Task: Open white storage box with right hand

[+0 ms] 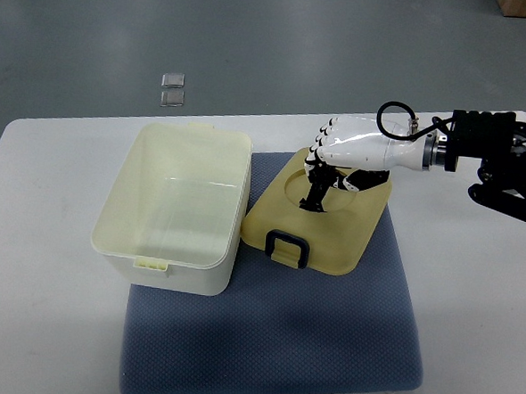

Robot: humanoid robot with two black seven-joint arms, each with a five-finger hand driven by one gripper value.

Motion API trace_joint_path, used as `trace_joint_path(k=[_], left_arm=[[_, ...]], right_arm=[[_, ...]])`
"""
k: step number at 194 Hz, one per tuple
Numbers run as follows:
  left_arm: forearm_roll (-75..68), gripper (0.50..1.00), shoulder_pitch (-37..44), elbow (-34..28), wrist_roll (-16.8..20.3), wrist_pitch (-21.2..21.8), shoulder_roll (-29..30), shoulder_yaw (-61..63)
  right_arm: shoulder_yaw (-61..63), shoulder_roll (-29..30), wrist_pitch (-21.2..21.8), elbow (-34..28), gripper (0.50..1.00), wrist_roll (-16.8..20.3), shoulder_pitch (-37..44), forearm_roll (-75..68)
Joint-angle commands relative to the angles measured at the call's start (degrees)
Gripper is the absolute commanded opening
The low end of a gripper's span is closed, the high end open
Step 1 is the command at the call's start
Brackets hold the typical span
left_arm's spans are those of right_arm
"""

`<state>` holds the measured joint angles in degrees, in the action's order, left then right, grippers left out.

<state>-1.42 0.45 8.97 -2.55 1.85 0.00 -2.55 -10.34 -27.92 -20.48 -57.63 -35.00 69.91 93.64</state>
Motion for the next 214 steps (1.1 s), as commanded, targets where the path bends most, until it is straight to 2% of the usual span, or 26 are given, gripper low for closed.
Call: trace_joint_path(k=[1,22,42,57,95,130,163,197,214], left_arm=[[0.01,1.0,-0.01,-0.01,0.0,0.0,0.0,0.0],[0.01,1.0,-0.01,-0.01,0.0,0.0,0.0,0.0],[0.01,1.0,-0.01,-0.01,0.0,0.0,0.0,0.0],[0.01,1.0,-0.01,-0.01,0.0,0.0,0.0,0.0],[-0.08,1.0,-0.01,-0.01,0.0,0.0,0.0,0.0],[0.01,1.0,-0.01,-0.01,0.0,0.0,0.0,0.0],[0.01,1.0,-0.01,-0.01,0.0,0.0,0.0,0.0],[0.01,1.0,-0.01,-0.01,0.0,0.0,0.0,0.0],[0.01,1.0,-0.01,-0.01,0.0,0.0,0.0,0.0]], right_arm=[[1.02,1.03,-0.09,0.33,0.58,0.0,-1.53,0.05],[1.11,1.2,-0.09,1.47,0.656,0.0,-1.62,0.05],[1.11,1.03,-0.09,2.44,0.752,0.0,-2.06,0.05],[1.11,0.76,-0.17,2.44,0.766,0.0,-2.14,-0.03],[3.22,-0.64,0.0,2.44,0.766,0.0,-2.23,-0.12],[11.04,-3.63,2.9,2.44,0.766,0.0,-3.55,-0.39],[26.95,-4.69,11.43,2.44,0.766,0.0,-7.77,-0.56],[47.15,-3.9,25.04,2.79,0.76,0.0,-13.39,-1.26],[55.24,-3.28,29.7,3.93,0.76,0.0,-16.12,-3.46]])
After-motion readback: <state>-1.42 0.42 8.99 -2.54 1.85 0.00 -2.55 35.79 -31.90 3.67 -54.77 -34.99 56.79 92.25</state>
